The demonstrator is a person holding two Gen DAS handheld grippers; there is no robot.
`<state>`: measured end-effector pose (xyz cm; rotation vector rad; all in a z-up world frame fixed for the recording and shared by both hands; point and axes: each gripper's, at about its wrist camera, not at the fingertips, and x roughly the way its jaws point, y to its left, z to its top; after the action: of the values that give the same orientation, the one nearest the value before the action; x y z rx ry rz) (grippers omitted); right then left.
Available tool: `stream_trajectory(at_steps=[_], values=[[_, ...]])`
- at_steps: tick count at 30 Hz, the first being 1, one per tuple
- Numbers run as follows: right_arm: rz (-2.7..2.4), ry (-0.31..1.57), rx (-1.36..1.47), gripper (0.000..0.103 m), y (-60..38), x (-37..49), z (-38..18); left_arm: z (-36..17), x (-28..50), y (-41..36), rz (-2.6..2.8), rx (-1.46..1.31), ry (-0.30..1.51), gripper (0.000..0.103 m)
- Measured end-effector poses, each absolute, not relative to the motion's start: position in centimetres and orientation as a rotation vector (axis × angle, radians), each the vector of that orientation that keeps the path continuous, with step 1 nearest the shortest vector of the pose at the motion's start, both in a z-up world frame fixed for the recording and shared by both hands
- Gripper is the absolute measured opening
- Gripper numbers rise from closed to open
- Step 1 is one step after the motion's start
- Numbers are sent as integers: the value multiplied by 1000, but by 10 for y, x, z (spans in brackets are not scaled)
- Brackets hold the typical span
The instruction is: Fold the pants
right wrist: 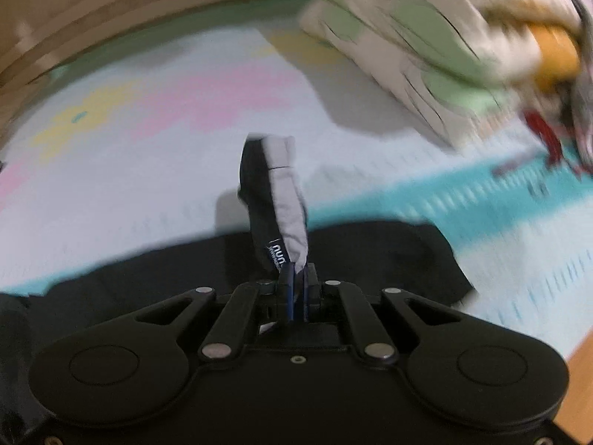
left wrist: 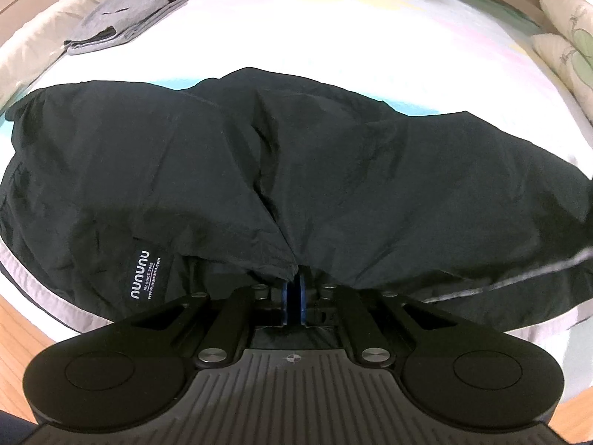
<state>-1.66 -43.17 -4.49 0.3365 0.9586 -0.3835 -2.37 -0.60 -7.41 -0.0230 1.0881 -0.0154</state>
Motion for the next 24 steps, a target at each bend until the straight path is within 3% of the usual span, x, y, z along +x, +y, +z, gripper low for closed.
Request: stream_trajectory(at_steps=[5,7,8,10,15,24], values=[[-355,1113,455,11,-453,-42,-80,-73,-25,-7,-16,-22,1087,7],[-321,1145,486,16,-463,-48,-90,-73,-24,-6,-16,-28,1088,7],[-314,1137,514,20,-468,-52,-90,-73,-24,-5,-16,-30,1088,7],[-329,1093,562,47,-481,-59,-82,-73,-23,-5,-16,-27,1090,7],[-469,966,525,49,-507,-68,-61,-74,-24,-7,-20,-18,1087,7],[-505,976,610,49,-517,-65,-97,-74,-23,-7,-18,-24,1090,7]])
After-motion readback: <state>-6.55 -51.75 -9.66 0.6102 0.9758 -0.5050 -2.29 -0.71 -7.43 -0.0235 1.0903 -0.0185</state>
